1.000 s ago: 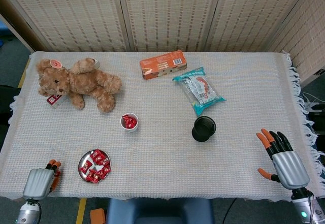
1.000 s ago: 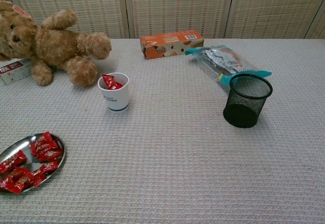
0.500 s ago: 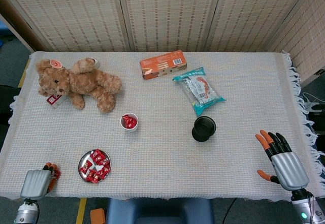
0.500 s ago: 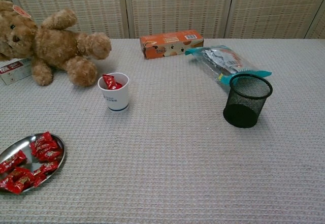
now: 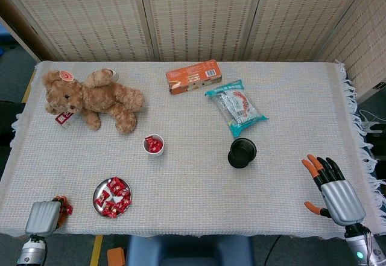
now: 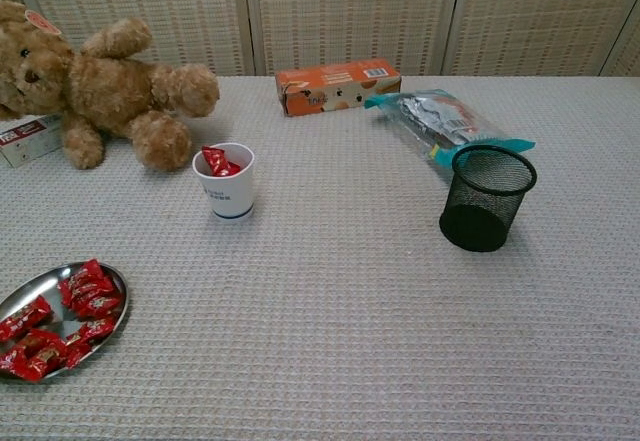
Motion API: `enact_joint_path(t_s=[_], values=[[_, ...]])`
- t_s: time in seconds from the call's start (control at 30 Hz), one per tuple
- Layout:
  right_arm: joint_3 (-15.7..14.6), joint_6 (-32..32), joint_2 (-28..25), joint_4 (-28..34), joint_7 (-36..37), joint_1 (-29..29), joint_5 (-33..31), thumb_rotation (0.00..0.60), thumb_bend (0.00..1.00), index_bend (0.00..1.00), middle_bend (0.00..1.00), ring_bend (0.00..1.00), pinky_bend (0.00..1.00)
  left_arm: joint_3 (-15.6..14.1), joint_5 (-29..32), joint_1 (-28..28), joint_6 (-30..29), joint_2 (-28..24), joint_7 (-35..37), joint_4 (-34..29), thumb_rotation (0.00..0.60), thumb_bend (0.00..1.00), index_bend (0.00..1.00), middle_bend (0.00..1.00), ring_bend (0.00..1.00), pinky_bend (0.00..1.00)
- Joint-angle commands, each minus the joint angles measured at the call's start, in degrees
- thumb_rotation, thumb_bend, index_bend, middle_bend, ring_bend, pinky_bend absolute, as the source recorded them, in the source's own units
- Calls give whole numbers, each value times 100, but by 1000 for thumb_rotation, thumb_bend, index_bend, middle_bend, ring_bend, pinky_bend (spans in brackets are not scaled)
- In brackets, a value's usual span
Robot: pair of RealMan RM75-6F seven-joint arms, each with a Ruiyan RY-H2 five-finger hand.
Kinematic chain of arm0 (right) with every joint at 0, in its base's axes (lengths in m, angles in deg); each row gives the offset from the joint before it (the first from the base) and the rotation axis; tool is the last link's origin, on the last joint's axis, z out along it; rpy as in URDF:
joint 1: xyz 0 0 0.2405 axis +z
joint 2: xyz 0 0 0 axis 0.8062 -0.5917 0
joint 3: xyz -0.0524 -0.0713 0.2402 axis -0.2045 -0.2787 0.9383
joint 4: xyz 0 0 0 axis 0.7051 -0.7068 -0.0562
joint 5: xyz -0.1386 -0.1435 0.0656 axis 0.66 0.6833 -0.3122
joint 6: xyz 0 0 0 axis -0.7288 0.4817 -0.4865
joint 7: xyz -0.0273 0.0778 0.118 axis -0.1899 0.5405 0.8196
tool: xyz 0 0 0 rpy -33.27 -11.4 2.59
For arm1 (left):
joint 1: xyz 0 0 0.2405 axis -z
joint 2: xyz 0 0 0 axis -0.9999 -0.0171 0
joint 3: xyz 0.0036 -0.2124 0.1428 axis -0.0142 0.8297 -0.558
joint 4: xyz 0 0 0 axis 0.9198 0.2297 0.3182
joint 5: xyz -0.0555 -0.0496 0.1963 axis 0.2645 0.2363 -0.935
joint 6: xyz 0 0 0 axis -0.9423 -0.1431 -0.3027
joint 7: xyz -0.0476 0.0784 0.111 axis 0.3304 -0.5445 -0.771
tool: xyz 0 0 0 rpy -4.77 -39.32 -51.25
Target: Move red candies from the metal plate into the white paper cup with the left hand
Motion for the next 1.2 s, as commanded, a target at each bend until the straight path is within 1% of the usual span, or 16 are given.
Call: enact_joint_path(t_s=[0.03,0.23,0.4,0.5,0.57,0.67,0.8,0.83,0.87,0.93,1.03,1.2], values=[[6,-27,11,3,-25,11,-23,600,45,0,0,0,0,12,-27,-7,-17,5,3,19,600,380,496,567,848,1000],[21,-97,36,2,-66,42,-78,600,45,0,0,0,0,8,-134,-8,-49,-68,38,-102,600,384,501,579,848,1000],[31,-117,39,5,-71,53,-106,600,45,0,0,0,0,36,-302,12,-191,-151,144,-303,600,384,504,578,849,1000],[37,-107,34,1,-53,53,-113,600,45,0,0,0,0,97,-344,59,-211,-297,316,-584,600,384,507,578,848,1000],[42,-104,30,1,-37,53,-125,600,45,0,0,0,0,174,-390,139,-220,-465,416,-887,600,384,507,578,848,1000],[48,-102,24,1,-14,58,-128,600,44,0,0,0,0,392,-431,342,-203,-715,389,-1385,600,383,507,578,848,1000],[52,-90,19,4,7,57,-126,600,45,0,0,0,0,527,-429,484,-137,-839,296,-1662,600,384,507,578,848,1000],[68,-57,14,2,29,48,-138,600,45,0,0,0,0,702,-504,692,-74,-895,283,-1911,600,384,507,578,848,1000],[81,-50,9,-7,49,44,-164,600,45,0,0,0,0,885,-460,930,145,-931,242,-2115,600,383,507,577,848,1000],[87,-83,2,-19,71,56,-196,600,45,0,0,0,0,1088,-332,1218,459,-985,21,-2378,600,383,507,577,848,1000],[112,-115,-3,-29,75,66,-266,600,45,0,0,0,0,1315,-215,1548,736,-934,-185,-2594,600,382,507,576,848,1000],[183,-179,0,-47,67,85,-445,600,45,0,0,0,0,1657,86,2094,1199,-704,-552,-2607,600,382,507,574,848,1000]])
